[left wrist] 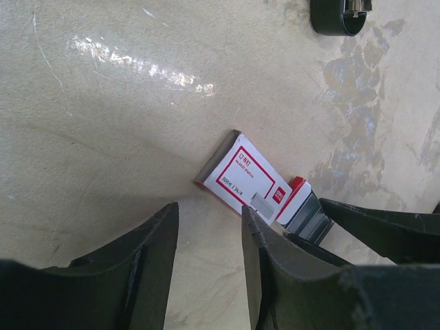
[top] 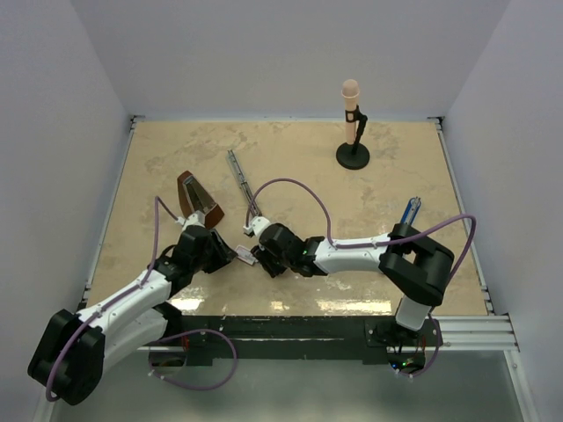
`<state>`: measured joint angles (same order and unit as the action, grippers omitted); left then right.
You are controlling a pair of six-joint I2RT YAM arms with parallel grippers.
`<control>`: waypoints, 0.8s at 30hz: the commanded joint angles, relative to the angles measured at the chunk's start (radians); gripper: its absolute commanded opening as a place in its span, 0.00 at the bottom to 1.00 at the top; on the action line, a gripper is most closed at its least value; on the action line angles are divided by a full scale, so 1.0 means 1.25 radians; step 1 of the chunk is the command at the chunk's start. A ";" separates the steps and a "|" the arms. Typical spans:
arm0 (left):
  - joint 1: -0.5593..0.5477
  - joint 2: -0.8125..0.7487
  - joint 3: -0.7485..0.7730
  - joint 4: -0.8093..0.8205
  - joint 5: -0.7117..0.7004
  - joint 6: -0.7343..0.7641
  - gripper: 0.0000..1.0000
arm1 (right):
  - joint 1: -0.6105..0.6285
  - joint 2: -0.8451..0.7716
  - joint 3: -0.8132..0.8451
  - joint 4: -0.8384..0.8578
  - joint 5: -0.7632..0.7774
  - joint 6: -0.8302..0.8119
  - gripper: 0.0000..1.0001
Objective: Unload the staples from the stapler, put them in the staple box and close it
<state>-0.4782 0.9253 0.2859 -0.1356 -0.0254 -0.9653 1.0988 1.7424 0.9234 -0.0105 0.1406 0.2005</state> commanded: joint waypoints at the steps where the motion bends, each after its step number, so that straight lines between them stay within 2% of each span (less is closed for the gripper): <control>1: 0.006 0.008 0.023 0.039 0.004 0.014 0.45 | 0.016 0.021 -0.016 -0.017 -0.004 0.009 0.38; 9: 0.006 0.010 0.039 0.032 -0.015 0.016 0.43 | 0.020 0.011 -0.024 -0.031 0.003 0.042 0.38; 16: 0.006 0.014 0.053 0.069 -0.028 0.069 0.43 | 0.024 -0.002 -0.039 -0.025 -0.007 0.063 0.37; 24: 0.005 0.104 0.095 0.080 -0.034 0.132 0.43 | 0.025 -0.015 -0.054 -0.005 -0.022 0.075 0.37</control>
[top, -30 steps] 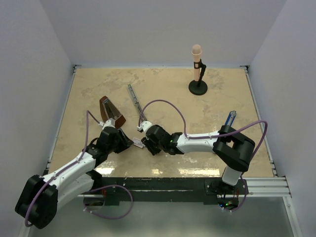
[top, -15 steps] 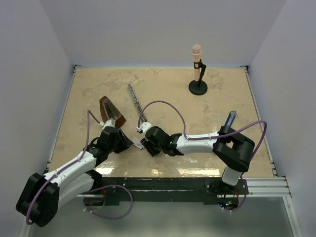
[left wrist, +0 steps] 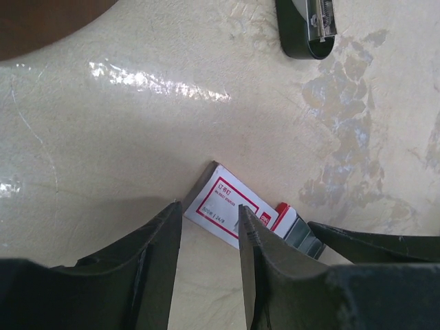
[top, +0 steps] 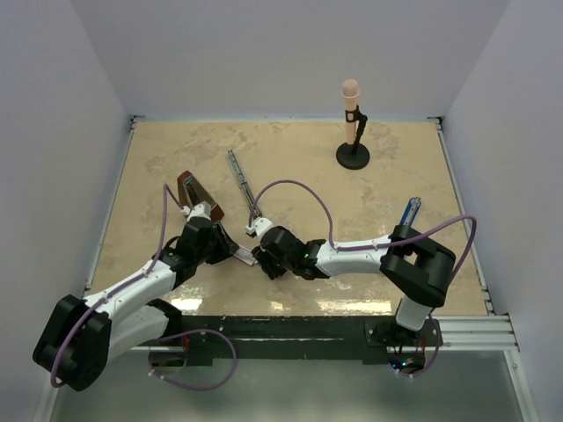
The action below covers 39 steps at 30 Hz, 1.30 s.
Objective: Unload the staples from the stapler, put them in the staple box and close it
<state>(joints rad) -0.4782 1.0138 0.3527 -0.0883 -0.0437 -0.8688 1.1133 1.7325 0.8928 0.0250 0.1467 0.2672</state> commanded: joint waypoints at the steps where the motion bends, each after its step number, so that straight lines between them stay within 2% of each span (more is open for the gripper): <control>1: 0.005 0.042 0.047 0.042 -0.017 0.061 0.43 | 0.014 -0.008 -0.033 -0.030 -0.028 0.022 0.37; 9: 0.005 0.108 0.073 0.050 -0.028 0.095 0.41 | 0.017 -0.010 -0.036 -0.025 -0.034 0.016 0.37; 19: 0.005 0.147 0.066 0.096 0.018 0.123 0.36 | 0.019 -0.005 -0.036 -0.022 -0.019 0.017 0.36; 39: 0.003 0.172 0.050 0.101 0.023 0.139 0.34 | 0.022 -0.004 -0.036 0.000 -0.036 0.000 0.36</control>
<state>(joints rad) -0.4782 1.2213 0.4088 0.0025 -0.0120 -0.7174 1.1206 1.7252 0.8745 0.0532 0.1421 0.2676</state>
